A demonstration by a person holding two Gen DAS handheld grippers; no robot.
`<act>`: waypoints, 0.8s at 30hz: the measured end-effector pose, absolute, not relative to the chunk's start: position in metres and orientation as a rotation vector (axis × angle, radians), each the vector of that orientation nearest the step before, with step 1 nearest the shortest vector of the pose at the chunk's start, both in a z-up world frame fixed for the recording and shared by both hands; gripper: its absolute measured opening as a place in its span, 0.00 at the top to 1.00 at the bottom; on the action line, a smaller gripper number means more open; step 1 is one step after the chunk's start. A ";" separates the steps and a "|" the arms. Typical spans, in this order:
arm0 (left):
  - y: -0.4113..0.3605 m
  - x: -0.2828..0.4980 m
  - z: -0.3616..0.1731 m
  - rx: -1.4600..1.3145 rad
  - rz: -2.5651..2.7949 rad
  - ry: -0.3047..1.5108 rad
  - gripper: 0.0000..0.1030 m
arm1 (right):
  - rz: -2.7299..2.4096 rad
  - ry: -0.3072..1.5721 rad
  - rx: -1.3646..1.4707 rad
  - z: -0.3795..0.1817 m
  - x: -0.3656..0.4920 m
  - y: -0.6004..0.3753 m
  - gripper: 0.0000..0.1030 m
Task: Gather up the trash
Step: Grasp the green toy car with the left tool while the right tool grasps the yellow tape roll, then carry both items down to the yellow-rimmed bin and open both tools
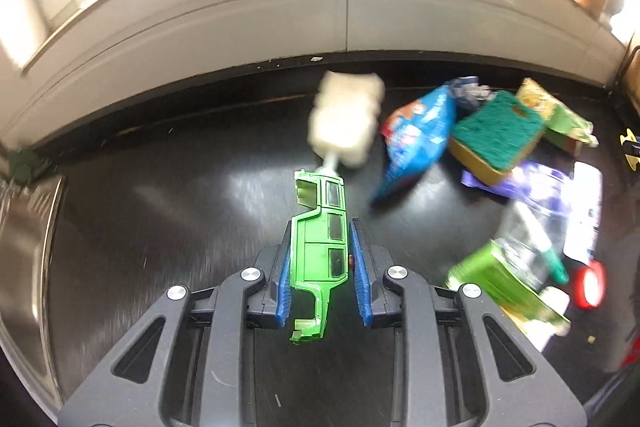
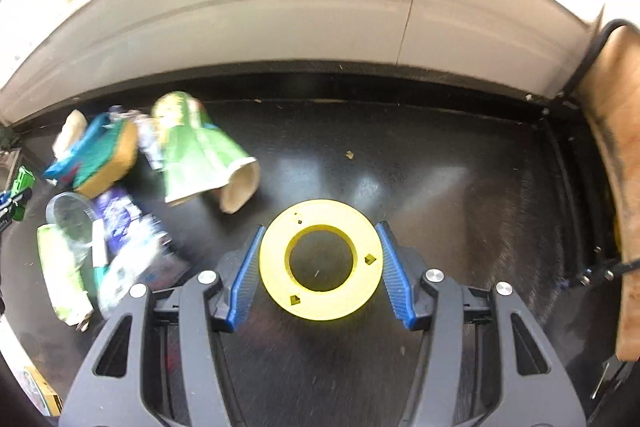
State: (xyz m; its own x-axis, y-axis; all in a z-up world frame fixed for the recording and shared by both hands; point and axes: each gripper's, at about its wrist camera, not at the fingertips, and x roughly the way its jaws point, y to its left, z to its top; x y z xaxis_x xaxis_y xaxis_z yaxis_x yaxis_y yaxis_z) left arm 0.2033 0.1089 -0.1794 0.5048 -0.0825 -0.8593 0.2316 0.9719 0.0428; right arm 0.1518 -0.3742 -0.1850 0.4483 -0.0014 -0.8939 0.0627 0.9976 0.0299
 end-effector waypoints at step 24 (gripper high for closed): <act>0.194 -0.050 -0.122 -0.109 0.168 0.940 0.76 | 0.576 0.991 -0.154 -0.091 0.061 -0.092 0.47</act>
